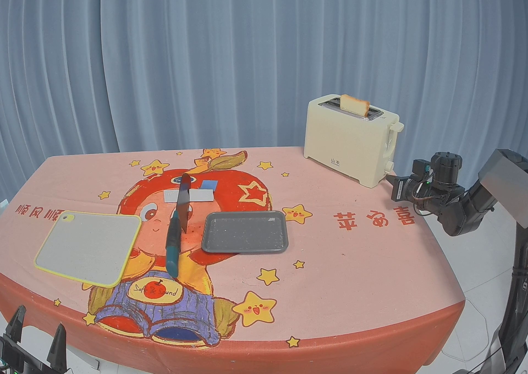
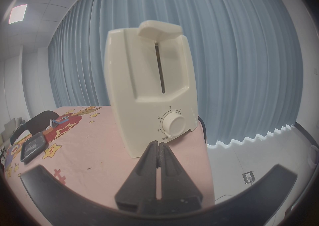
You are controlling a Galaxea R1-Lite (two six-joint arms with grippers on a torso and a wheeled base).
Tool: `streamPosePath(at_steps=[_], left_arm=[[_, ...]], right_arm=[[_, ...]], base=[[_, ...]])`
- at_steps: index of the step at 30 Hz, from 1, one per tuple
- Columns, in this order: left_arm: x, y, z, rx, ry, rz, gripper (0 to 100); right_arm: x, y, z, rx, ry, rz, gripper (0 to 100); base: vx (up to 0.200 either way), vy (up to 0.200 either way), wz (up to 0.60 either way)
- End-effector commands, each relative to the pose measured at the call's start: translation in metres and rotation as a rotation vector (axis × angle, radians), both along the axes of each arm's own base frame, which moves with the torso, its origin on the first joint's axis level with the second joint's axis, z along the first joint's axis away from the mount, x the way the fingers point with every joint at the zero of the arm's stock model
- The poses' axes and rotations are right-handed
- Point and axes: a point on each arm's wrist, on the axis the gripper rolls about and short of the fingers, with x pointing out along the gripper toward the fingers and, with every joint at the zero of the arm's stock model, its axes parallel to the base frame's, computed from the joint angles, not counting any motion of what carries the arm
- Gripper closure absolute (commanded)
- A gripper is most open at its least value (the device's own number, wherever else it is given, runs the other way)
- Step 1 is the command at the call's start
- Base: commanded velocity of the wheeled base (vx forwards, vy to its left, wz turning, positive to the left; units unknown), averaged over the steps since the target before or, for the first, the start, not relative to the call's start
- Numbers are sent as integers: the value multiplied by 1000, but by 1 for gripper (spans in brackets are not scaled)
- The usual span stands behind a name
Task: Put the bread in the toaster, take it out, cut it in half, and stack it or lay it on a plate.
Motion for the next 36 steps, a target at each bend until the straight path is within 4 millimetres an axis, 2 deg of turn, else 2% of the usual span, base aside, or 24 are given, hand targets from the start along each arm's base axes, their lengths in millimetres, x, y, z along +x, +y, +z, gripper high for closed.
streamPosePath(at_steps=[1,6,7,12,14,16,18,22,26,30,33,34,36], left_arm=[[0,0,-5,-1,0,1,0],[0,0,-5,1,0,1,0],[0,0,-5,-1,0,1,0],[0,0,-5,1,2,1,0],[0,0,-5,1,0,1,0],[0,0,-5,1,0,1,0],[0,0,-5,-1,2,1,0],[0,0,-5,1,0,1,0],[0,0,-5,-1,0,1,0],[0,0,-5,-1,2,1,0],[0,0,-5,-1,0,1,0],[0,0,-5,-1,0,1,0],[0,0,-5,-1,2,1,0]], right_arm=[[-14,2,14,0,-26,7,100],[-32,1,33,2,-60,9,100],[-41,1,45,3,-77,9,100],[-66,-2,72,6,-118,7,100],[-76,-3,79,5,-126,6,100],[-77,-3,79,5,-129,6,100],[-94,-6,96,6,-160,1,100],[-110,-7,113,12,-199,-1,100],[-126,-8,125,12,-232,-1,100],[-141,-9,130,10,-240,3,100],[-144,-9,135,11,-259,3,100],[-144,-9,136,11,-262,3,0],[-145,-9,139,12,-274,3,0]], base=[[0,0,0],[0,0,0],[0,0,0],[0,0,0],[0,0,0],[0,0,0],[0,0,0],[0,0,0],[0,0,0],[0,0,0],[0,0,0],[0,0,0],[0,0,0]])
